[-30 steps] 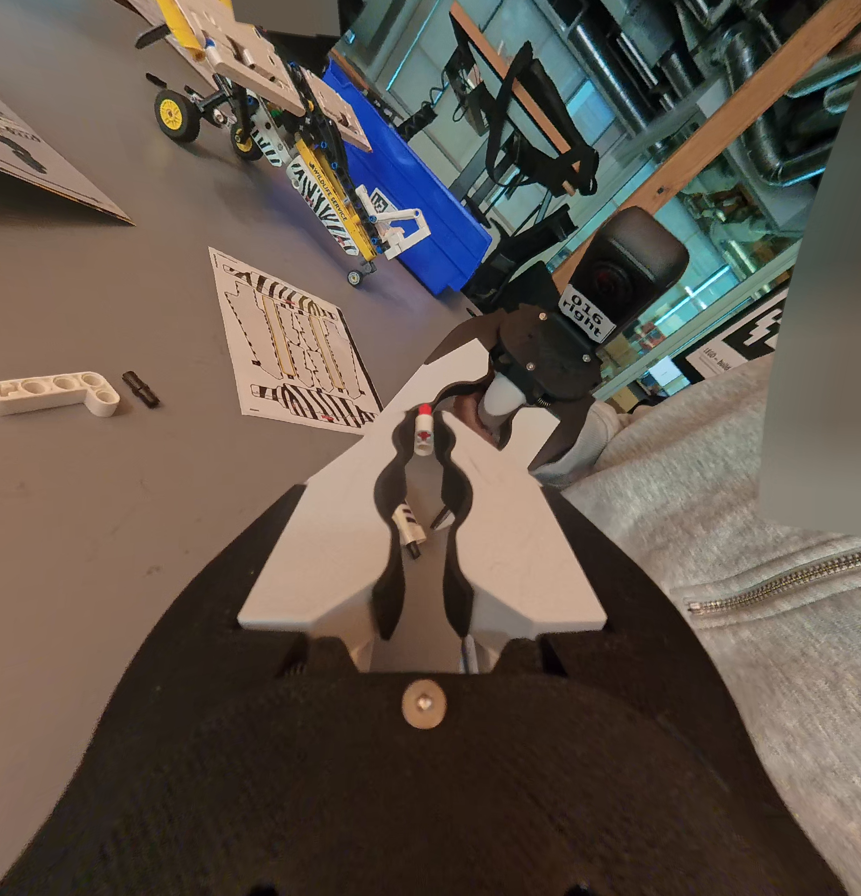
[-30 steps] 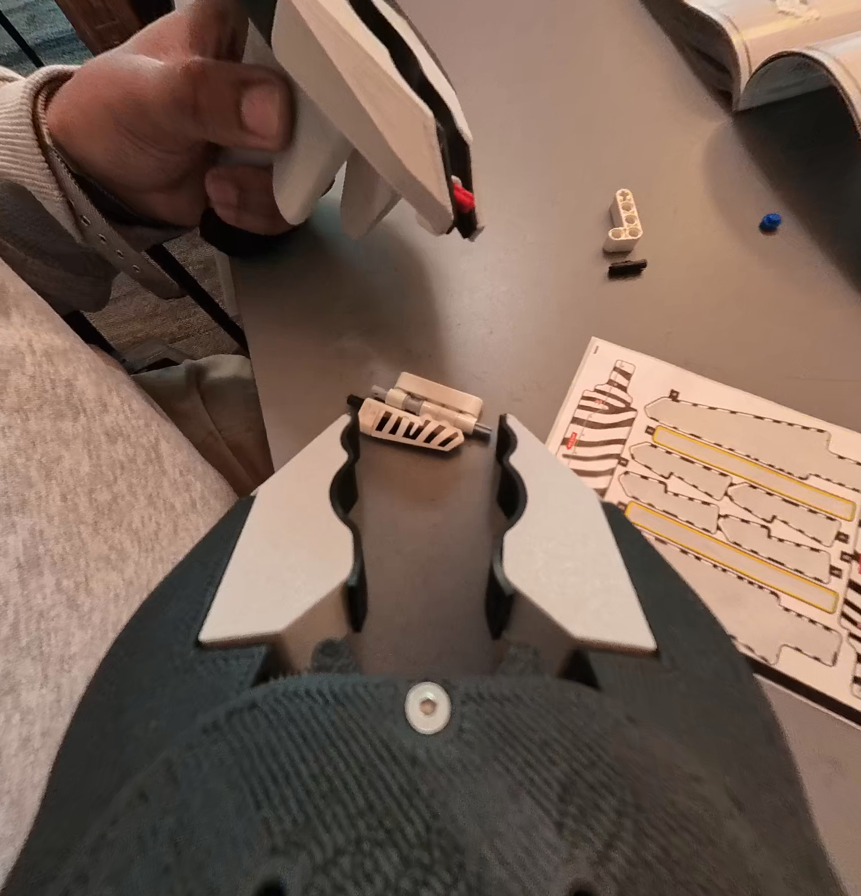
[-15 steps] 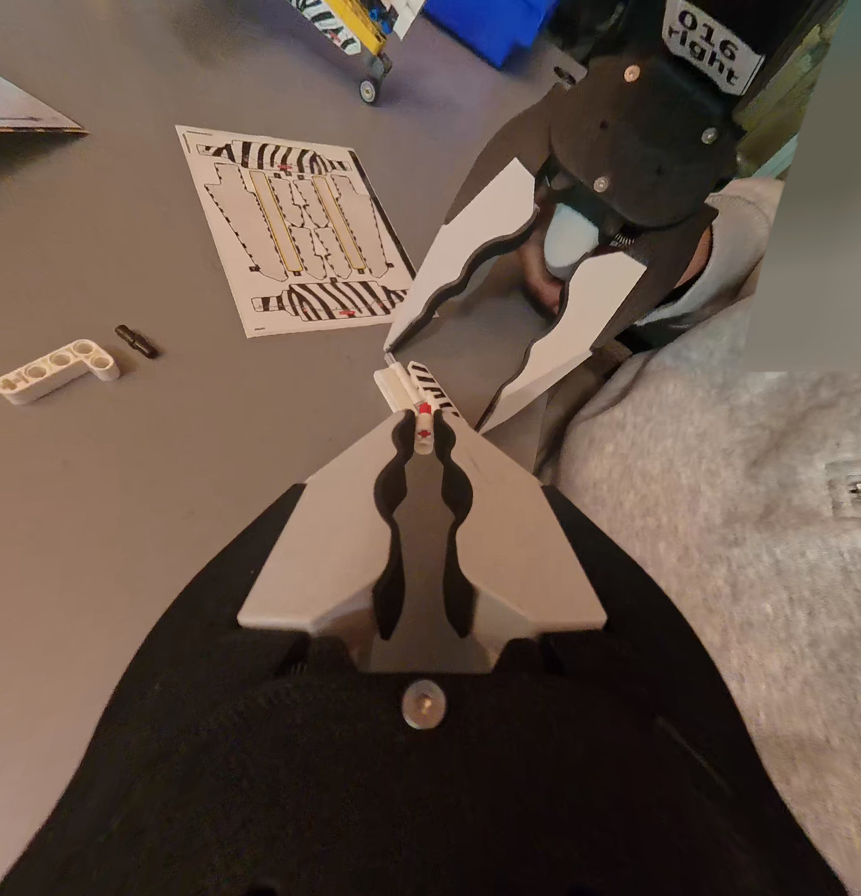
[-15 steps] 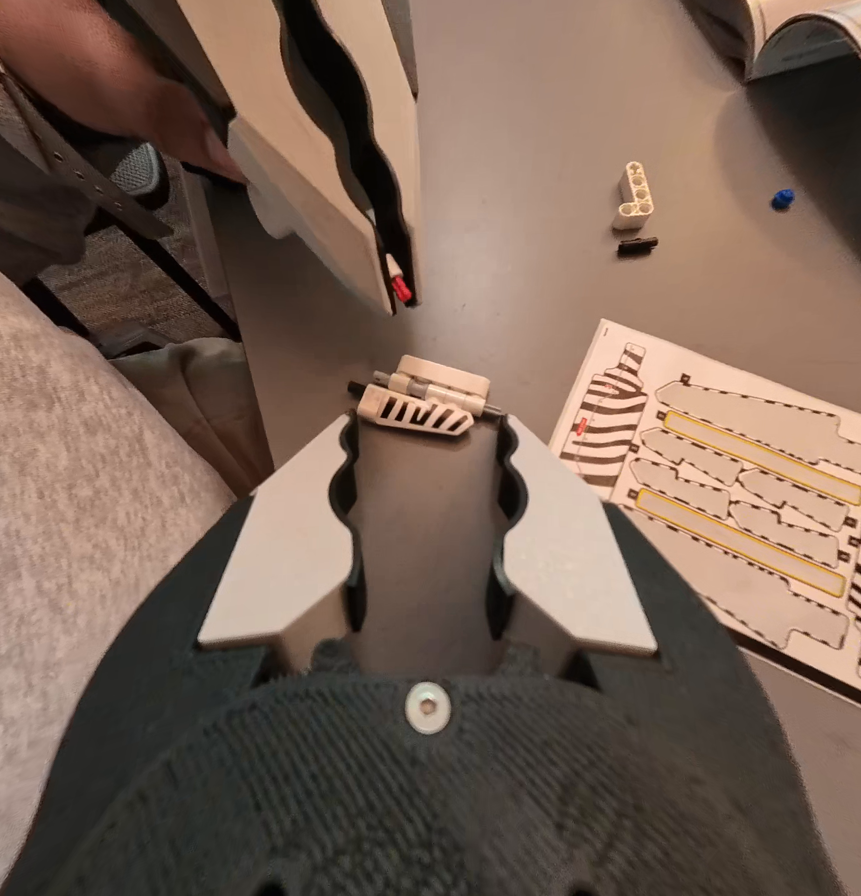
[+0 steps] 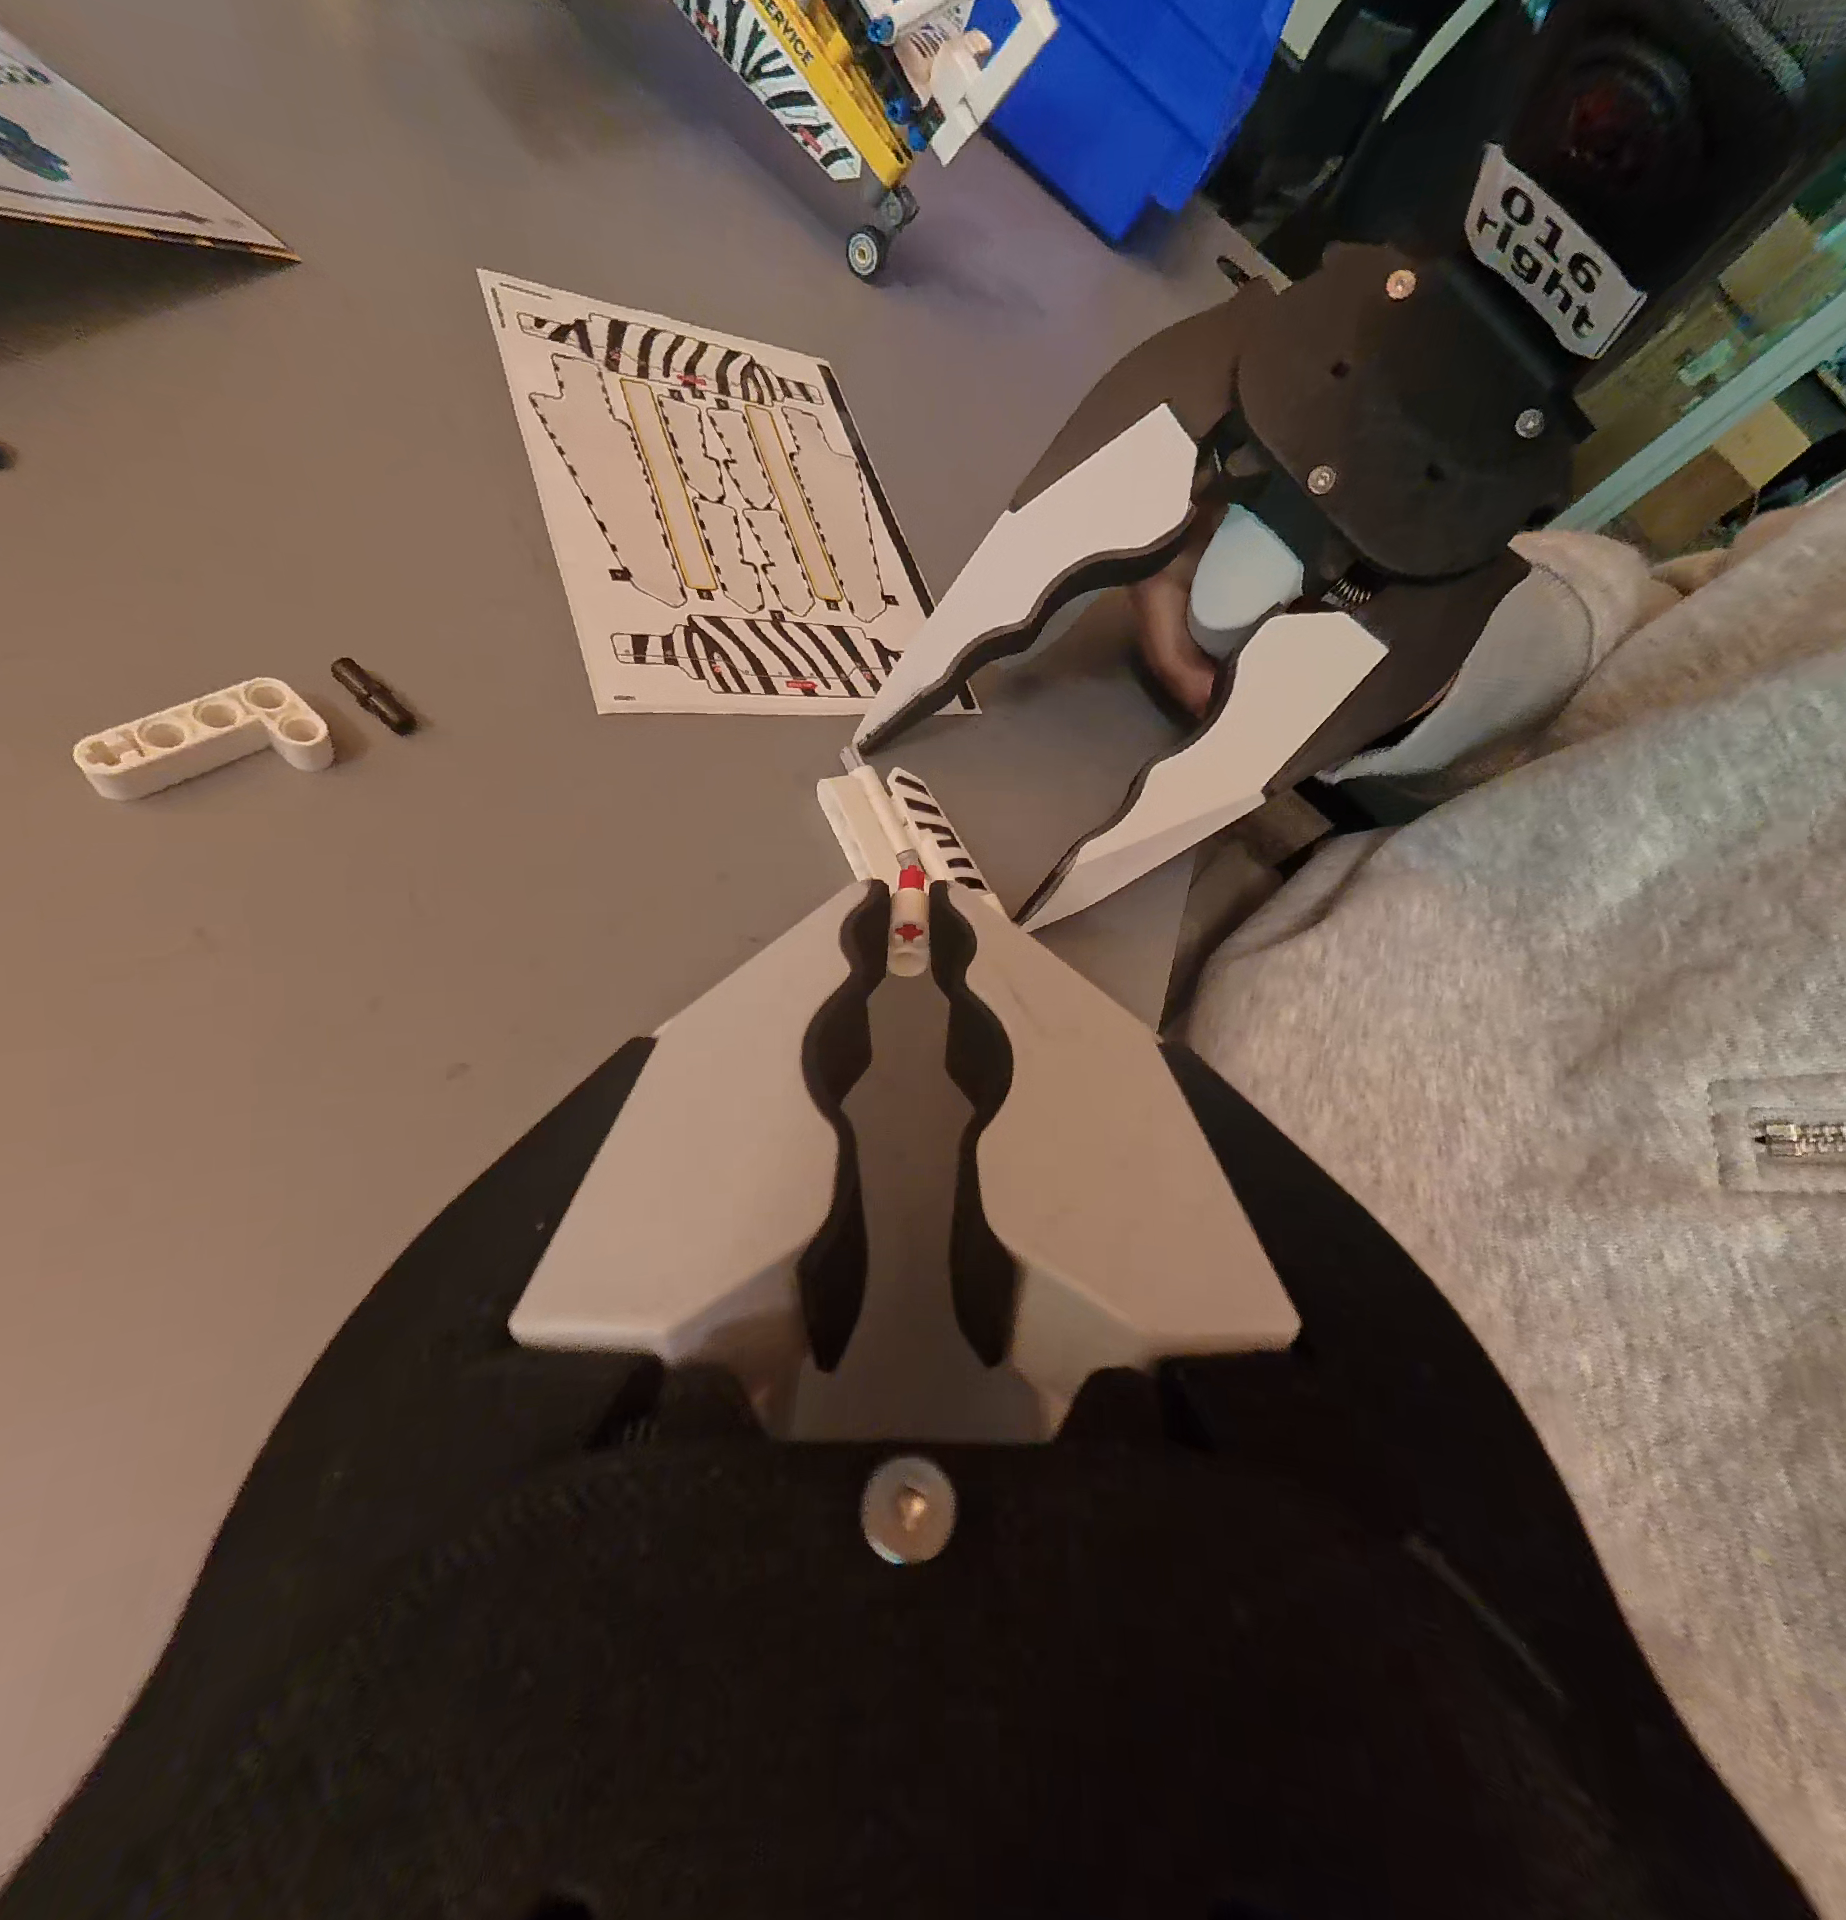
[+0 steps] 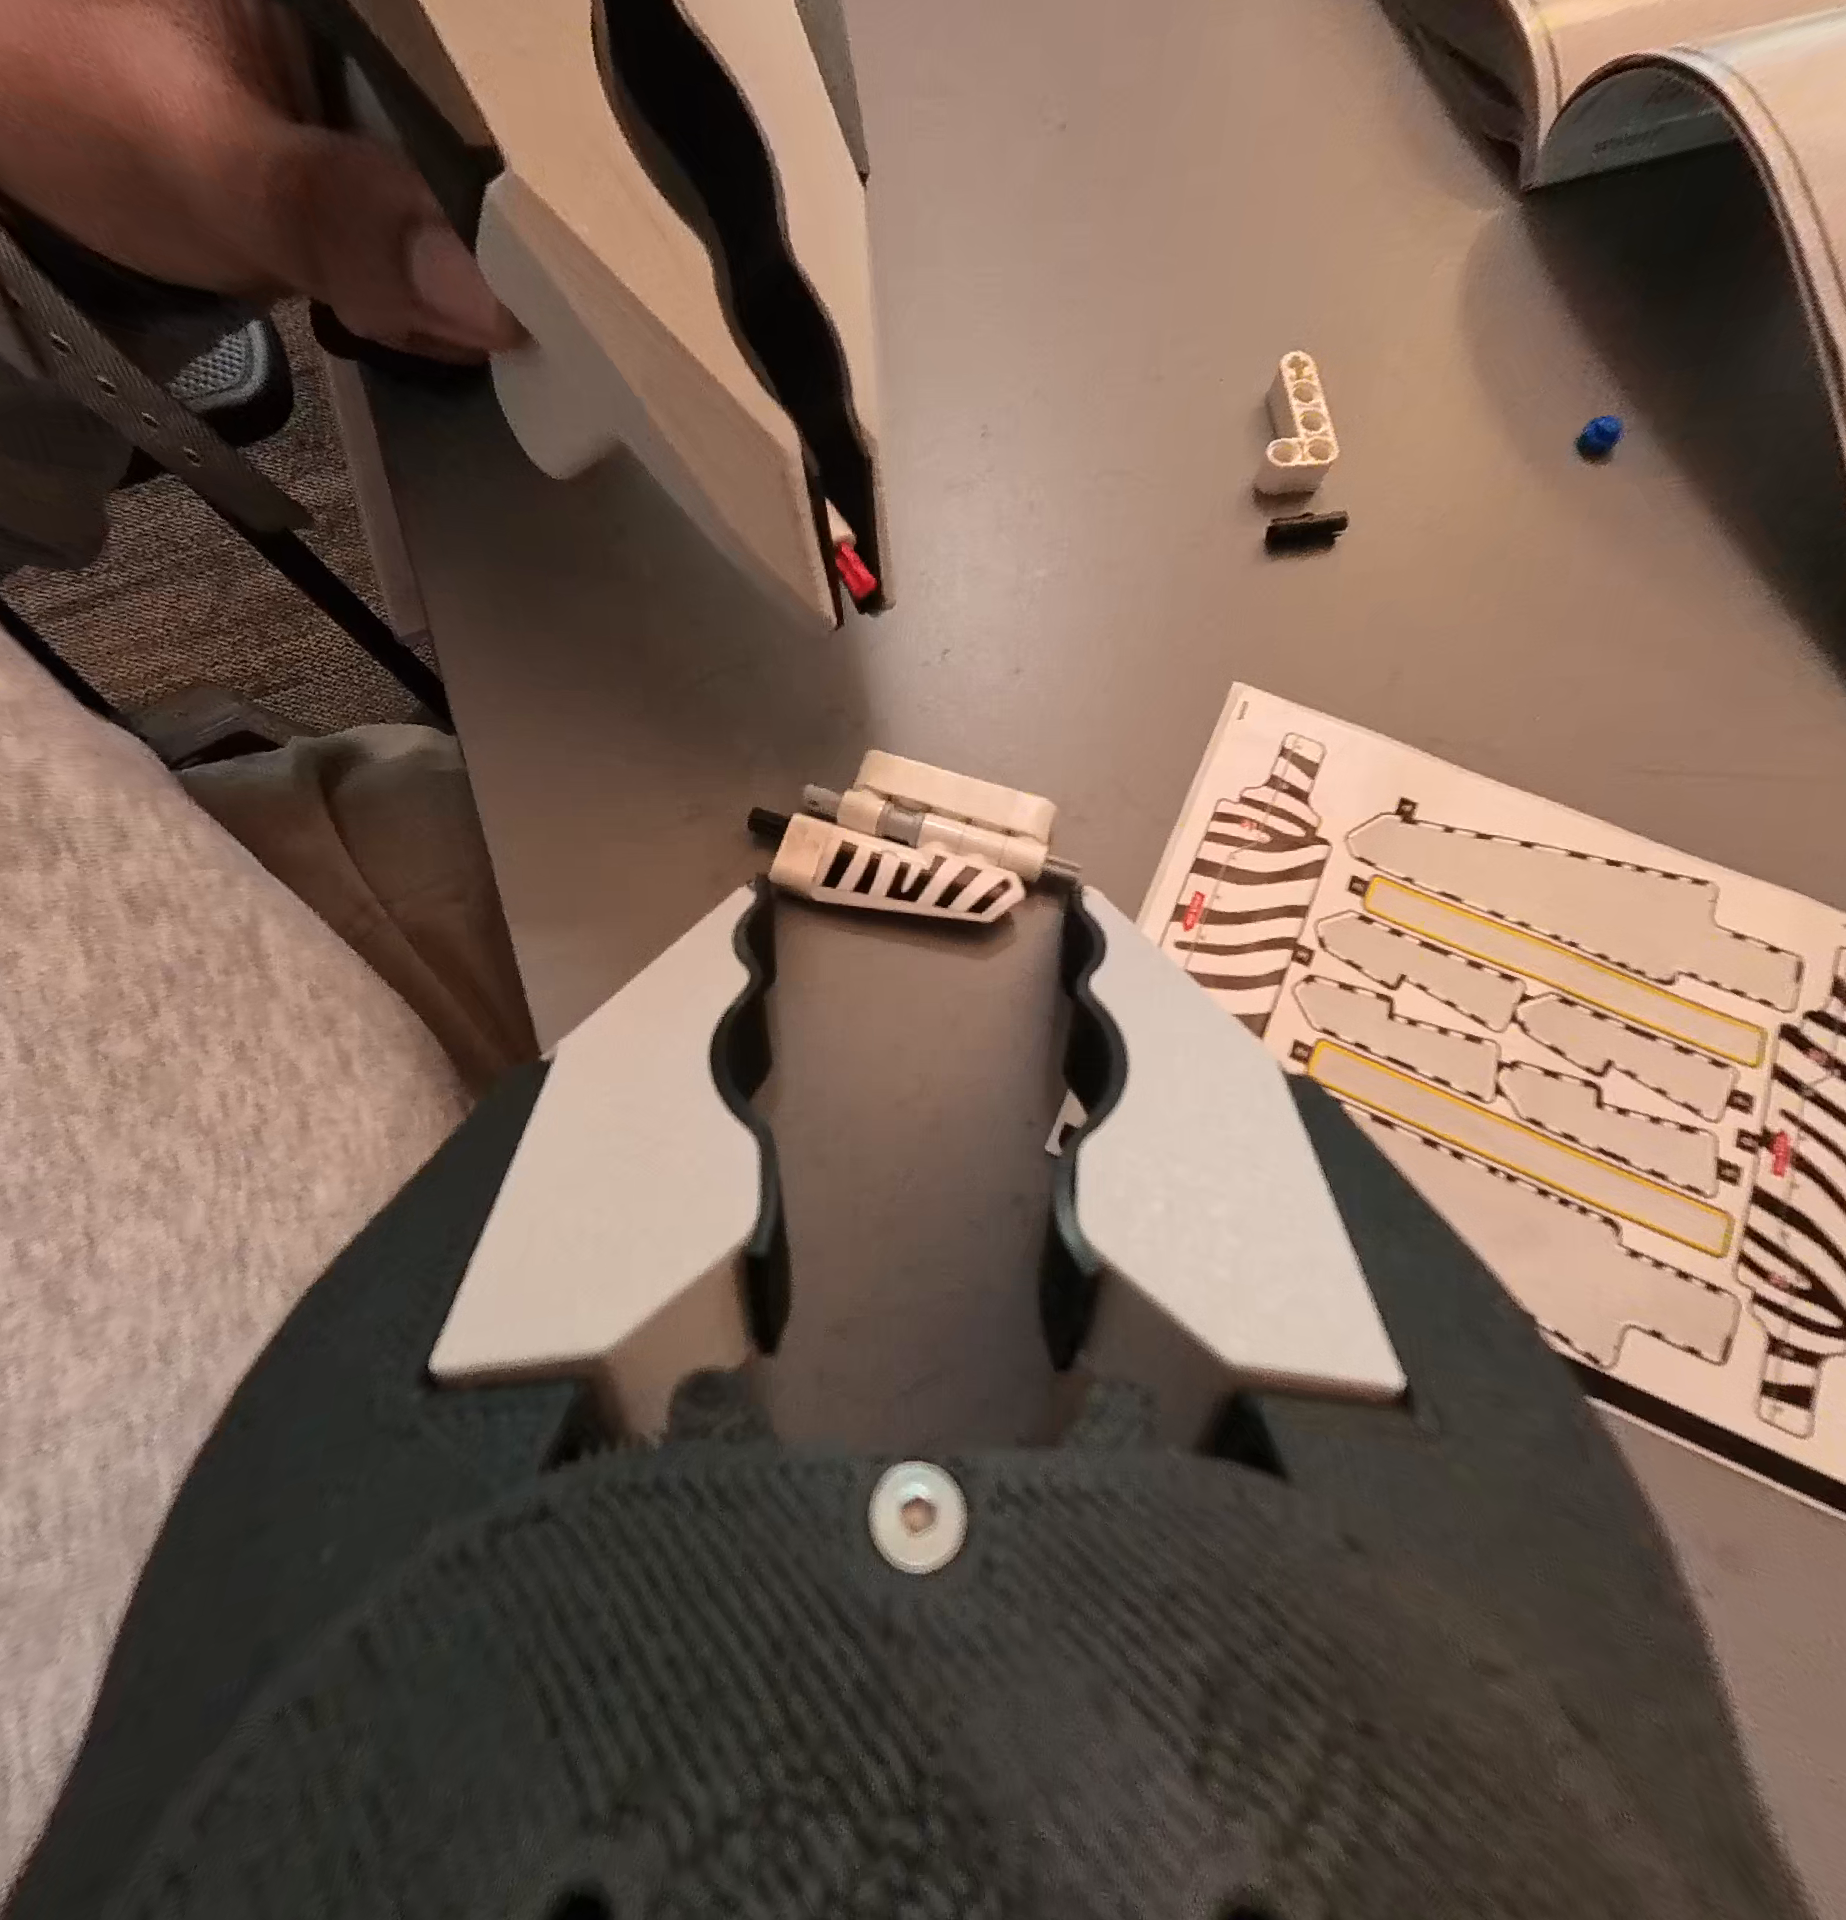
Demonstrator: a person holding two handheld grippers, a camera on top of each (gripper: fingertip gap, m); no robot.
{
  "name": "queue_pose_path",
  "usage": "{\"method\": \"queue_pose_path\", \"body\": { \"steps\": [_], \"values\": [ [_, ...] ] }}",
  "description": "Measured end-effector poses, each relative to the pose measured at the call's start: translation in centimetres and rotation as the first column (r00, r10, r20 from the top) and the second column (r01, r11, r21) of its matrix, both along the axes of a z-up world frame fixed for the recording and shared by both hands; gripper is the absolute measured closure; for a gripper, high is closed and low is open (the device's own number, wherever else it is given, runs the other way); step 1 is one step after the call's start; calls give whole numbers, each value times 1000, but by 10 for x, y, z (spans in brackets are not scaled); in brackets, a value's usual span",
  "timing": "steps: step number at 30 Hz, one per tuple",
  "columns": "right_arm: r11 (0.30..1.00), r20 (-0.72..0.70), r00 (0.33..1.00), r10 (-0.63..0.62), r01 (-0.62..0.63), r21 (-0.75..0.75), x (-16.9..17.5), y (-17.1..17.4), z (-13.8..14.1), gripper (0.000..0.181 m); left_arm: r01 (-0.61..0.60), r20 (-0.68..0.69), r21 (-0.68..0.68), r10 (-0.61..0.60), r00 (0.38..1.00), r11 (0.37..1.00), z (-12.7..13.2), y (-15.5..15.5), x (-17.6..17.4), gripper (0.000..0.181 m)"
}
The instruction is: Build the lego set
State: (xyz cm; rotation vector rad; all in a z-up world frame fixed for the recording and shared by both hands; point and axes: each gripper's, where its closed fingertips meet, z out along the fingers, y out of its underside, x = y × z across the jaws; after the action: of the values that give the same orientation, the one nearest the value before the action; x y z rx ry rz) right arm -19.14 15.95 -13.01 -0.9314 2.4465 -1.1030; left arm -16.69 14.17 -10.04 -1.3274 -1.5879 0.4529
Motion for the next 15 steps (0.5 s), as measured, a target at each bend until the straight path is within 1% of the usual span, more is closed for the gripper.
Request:
{"method": "queue_pose_path", "body": {
  "steps": [10,15],
  "values": [
    [1000,-8,1000,-8,8,-7,1,-4,-1,128,-30,-111,168,49,993,985,17,-13,4,177],
    [1000,-12,1000,-24,24,-11,-1,-9,-1,127,-30,-136,204,59,989,978,21,-15,6,177]
  ]
}}
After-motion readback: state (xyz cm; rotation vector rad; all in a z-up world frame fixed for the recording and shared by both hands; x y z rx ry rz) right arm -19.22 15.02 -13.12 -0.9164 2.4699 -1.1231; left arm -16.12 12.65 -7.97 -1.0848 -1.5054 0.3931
